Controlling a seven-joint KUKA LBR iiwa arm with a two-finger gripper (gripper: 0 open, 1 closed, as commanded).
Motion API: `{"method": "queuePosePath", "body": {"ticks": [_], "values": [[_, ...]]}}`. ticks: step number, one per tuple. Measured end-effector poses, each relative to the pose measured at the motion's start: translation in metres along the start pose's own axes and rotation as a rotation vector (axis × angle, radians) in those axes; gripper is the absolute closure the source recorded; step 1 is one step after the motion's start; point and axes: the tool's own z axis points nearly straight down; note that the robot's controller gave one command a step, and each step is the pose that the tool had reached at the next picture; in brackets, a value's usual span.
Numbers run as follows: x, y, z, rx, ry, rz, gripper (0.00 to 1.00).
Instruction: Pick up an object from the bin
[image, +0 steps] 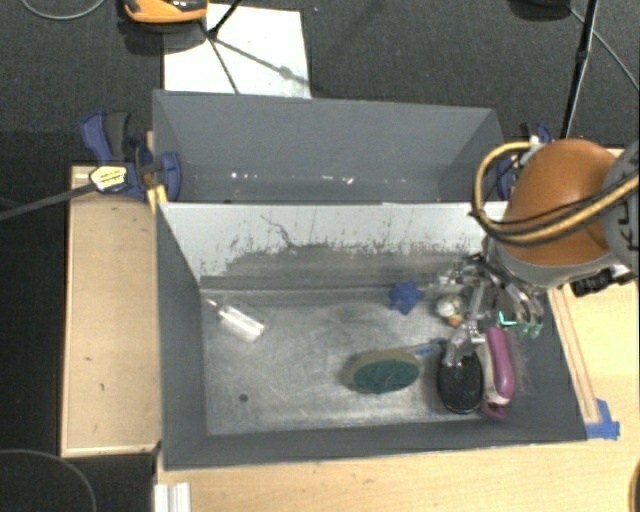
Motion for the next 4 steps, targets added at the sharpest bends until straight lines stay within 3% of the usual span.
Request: {"method": "queuePosePath", "body": {"ticks": [1,2,3,4], "values": [[0.046,-0.043,0.069,-0.001,-0.023,-0.184,0.0],[0.043,-0.036,0.074,0.0,-0.024,-0.348,0.0],[0.043,-0.036,0.074,0.001,-0.024,-0.353,1.0],[0.036,-0.031,-0.028,0.005,-0.01,-0.796,1.0]]}}
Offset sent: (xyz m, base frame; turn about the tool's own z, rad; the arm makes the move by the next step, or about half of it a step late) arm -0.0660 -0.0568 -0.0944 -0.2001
